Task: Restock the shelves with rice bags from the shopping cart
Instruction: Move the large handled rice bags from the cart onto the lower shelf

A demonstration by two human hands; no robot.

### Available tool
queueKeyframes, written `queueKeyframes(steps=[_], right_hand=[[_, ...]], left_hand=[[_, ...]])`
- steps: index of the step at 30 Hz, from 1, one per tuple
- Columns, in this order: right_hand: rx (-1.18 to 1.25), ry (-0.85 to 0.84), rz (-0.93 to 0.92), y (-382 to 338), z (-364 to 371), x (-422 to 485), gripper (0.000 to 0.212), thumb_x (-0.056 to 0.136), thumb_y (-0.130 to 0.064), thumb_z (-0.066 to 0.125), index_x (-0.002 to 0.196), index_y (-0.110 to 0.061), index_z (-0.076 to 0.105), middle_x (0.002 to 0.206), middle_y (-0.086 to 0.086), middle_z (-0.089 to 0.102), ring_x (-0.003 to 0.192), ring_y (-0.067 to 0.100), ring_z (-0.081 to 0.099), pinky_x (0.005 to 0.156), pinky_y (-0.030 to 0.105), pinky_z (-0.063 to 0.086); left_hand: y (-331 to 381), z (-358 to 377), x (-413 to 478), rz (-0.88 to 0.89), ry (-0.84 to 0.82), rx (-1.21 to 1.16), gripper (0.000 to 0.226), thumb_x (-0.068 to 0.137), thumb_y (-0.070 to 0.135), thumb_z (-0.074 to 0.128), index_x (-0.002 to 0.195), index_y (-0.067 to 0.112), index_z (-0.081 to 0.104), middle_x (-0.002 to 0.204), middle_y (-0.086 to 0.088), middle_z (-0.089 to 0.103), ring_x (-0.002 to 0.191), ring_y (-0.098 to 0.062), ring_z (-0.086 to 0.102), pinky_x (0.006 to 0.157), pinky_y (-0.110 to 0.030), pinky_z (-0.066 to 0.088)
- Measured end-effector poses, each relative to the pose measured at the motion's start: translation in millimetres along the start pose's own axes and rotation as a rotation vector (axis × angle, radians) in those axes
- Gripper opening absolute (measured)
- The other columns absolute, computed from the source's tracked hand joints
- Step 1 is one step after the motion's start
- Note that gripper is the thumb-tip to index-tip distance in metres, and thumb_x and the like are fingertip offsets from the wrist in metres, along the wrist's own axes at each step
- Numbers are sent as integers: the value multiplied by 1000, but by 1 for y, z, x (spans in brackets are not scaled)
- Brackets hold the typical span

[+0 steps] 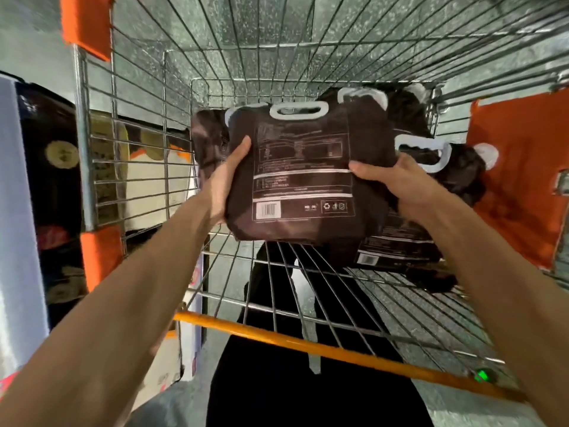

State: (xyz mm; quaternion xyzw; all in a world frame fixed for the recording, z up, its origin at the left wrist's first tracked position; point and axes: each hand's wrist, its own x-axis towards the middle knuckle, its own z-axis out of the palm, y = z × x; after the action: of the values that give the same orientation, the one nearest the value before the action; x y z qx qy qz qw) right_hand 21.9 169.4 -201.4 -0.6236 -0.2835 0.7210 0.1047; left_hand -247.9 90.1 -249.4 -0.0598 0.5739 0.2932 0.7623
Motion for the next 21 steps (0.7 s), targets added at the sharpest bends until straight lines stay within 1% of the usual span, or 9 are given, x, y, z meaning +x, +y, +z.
queueKeyframes(steps=[3,5,7,10,12,15,17,19,21], right_hand=[[-1,1,-55,-7,-6,-6,18,83,-3,70,99,-12,70,91,0,77,85,15,73,72,27,58],[8,1,-62,-13,-13,-6,14,84,-4,69,95,-13,70,87,-2,77,81,13,73,69,25,58],[16,-27,-43,-14,-15,-8,15,84,-8,71,98,-12,70,92,1,77,84,16,73,71,27,59],[66,-30,-1,-1,-7,-7,19,82,-13,74,101,-12,71,94,3,76,85,17,73,73,30,60],[108,-57,40,5,9,-6,35,74,-24,80,106,-11,72,98,4,76,90,19,73,81,35,59],[64,-114,37,7,37,-3,77,54,-50,89,118,-15,65,109,-2,73,101,18,69,99,39,50],[-44,-169,32,8,53,-1,64,71,-49,81,124,-26,53,112,-17,65,101,6,60,100,29,41],[-105,-215,80,13,65,6,73,85,-40,71,147,-26,36,125,-10,60,111,8,56,97,27,40],[-152,-282,117,18,73,9,72,91,-38,64,152,-26,29,138,0,56,122,16,55,94,27,44]], left_hand=[[5,23,-11,16,-7,-20,48,84,52,64,110,12,74,112,-12,73,100,-27,71,90,-43,57],[8,33,-20,-8,-1,55,36,84,42,68,99,11,78,107,-12,75,95,-26,72,94,-44,56],[9,38,-34,-34,43,146,37,78,38,73,101,9,76,108,-12,74,96,-27,72,95,-45,55],[7,39,-56,62,127,250,38,73,34,76,105,14,72,103,-8,76,91,-25,73,82,-38,60],[7,35,-73,209,199,313,27,78,27,76,102,16,71,95,-3,78,84,-20,74,73,-31,60],[9,25,-99,381,393,416,29,71,25,86,95,19,72,91,3,77,83,-13,74,74,-26,59],[11,20,-115,484,554,522,28,69,23,89,88,24,69,84,11,74,76,0,71,65,-14,54],[12,14,-124,584,622,637,30,68,19,89,87,25,67,85,14,71,71,8,67,62,-10,51],[15,11,-126,617,634,778,40,67,20,90,97,21,65,88,16,69,73,13,65,66,-8,51]])
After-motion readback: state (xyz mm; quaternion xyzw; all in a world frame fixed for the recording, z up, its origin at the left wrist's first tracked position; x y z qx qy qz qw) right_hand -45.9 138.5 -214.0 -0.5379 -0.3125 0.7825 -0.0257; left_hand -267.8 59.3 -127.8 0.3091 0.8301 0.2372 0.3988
